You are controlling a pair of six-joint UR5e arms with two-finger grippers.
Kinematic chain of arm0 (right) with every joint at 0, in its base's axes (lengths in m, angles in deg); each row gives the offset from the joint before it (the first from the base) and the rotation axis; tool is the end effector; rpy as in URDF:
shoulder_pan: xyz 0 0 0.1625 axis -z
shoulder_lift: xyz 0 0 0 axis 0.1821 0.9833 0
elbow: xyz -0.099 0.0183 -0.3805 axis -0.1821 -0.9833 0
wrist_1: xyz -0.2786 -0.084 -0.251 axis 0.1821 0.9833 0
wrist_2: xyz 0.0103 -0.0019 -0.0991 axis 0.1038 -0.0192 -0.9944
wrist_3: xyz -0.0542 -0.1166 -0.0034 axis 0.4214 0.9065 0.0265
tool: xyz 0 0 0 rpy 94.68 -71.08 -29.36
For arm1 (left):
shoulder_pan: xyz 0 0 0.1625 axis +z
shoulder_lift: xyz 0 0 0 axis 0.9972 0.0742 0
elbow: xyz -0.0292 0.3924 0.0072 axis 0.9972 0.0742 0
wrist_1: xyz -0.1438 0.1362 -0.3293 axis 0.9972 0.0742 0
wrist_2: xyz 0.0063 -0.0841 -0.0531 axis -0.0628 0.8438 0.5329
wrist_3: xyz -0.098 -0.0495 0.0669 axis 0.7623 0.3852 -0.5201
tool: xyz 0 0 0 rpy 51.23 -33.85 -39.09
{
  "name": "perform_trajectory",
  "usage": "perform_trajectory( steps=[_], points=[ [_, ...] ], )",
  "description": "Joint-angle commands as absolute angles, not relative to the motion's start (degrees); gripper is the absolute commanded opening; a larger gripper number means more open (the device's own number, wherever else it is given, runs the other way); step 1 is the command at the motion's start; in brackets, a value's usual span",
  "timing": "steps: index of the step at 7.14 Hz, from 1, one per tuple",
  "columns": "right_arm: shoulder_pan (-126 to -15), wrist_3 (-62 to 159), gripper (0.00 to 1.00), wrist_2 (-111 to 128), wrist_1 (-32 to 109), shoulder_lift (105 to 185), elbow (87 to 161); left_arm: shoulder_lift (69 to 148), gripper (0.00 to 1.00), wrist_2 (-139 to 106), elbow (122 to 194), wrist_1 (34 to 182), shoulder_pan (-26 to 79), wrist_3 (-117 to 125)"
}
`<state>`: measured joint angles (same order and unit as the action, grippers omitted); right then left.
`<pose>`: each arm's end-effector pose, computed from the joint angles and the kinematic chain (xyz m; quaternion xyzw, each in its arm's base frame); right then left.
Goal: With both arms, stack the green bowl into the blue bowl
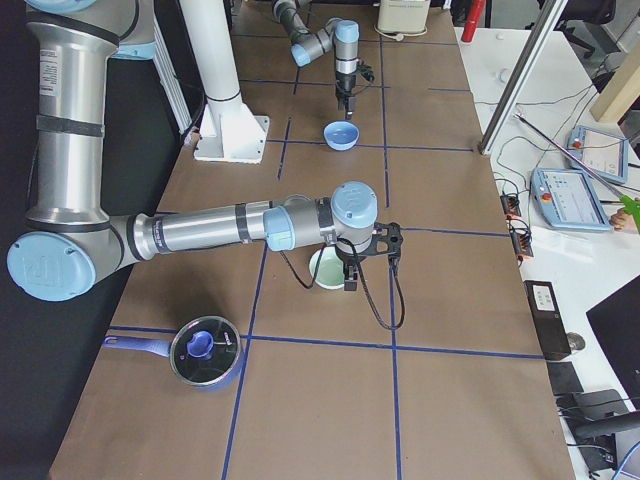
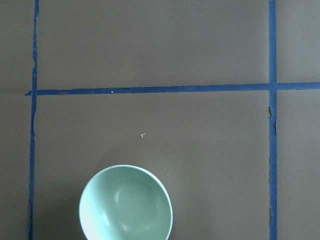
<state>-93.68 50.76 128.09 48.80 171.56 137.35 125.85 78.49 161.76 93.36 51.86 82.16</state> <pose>-0.0196 -0.4267 0.5451 0.0187 -0.4515 0.0095 0.8920 0.5036 -0.4298 0.2272 -0.0803 0.4745 -0.1773 0.8585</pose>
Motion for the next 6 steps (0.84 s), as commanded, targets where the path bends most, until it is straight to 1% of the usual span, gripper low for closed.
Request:
perform_trajectory(
  steps=[1,2,3,4,5,6],
  points=[
    [-89.00,45.27,1.00,125.07,43.44,172.72,136.77,122.53,1.00,90.35,167.06,92.68,42.81,81.25],
    [-85.76,38.53,1.00,122.53,35.39,173.87,135.12,122.00,1.00,92.92,170.22,88.59,39.72,78.54],
    [-82.24,31.50,1.00,120.76,26.61,173.88,131.45,121.03,1.00,93.12,174.52,82.02,38.82,73.12],
    [-80.03,27.86,1.00,119.44,16.86,173.88,125.32,119.81,1.00,92.95,177.95,78.21,38.12,70.11],
    [-77.84,22.09,1.00,119.16,9.63,173.79,122.47,119.53,1.00,93.12,178.60,77.74,37.06,69.82],
    [-75.46,19.50,1.00,118.03,8.68,173.88,122.44,119.53,1.00,93.03,178.60,77.74,36.97,69.64]
  ],
)
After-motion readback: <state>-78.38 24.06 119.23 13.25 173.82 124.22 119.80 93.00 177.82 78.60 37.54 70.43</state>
